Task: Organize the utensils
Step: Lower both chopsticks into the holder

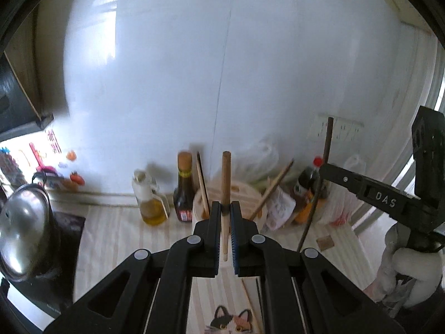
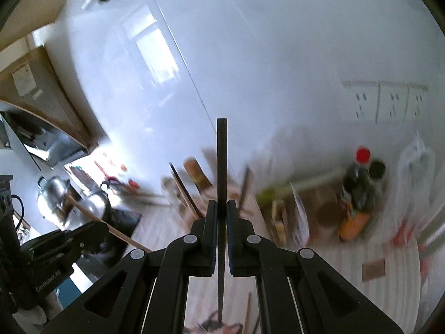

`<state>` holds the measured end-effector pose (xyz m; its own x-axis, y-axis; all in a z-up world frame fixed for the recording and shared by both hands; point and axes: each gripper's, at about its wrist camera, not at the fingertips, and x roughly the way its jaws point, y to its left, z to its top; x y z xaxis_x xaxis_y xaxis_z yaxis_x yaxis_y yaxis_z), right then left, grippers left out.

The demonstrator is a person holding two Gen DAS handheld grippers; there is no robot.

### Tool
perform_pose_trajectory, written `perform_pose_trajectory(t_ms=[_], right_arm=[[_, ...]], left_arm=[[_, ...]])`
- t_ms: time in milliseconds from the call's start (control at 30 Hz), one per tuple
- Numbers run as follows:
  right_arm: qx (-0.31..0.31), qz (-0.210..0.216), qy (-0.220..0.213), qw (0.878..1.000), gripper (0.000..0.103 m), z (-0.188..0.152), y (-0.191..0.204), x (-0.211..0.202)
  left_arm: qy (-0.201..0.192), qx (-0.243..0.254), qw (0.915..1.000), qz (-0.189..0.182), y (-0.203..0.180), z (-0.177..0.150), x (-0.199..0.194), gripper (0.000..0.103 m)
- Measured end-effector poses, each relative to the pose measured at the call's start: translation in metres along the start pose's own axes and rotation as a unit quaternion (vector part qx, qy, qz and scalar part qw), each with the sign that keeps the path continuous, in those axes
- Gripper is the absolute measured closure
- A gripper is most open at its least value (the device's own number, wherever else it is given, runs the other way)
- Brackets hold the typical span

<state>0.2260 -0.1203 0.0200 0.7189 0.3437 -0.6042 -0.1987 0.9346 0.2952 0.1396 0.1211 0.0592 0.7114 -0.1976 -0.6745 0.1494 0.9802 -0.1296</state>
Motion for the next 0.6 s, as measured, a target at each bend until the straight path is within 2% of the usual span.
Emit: perform_pose_trajectory(t_ms=[267, 400, 600], right_arm=[[-0.019, 0.001, -0.054, 0.998, 0.097, 0.04, 0.031, 0.005], [-0.026, -0.008, -0.069, 0.997, 0.097, 0.051, 0.041, 0.023], [-0.036, -0.027, -0.089, 0.995, 0.097, 0.042, 0.042, 0.053]], left_arm=[[-0.034, 0.003, 0.9993, 0.016, 0.012, 0.047, 0.004, 0.099], [-0.033, 0.003, 0.9992, 0.023, 0.018, 0.06, 0.021, 0.099], [-0.016, 0.0, 0.9995, 0.026, 0.026, 0.062, 0.044, 0.099]])
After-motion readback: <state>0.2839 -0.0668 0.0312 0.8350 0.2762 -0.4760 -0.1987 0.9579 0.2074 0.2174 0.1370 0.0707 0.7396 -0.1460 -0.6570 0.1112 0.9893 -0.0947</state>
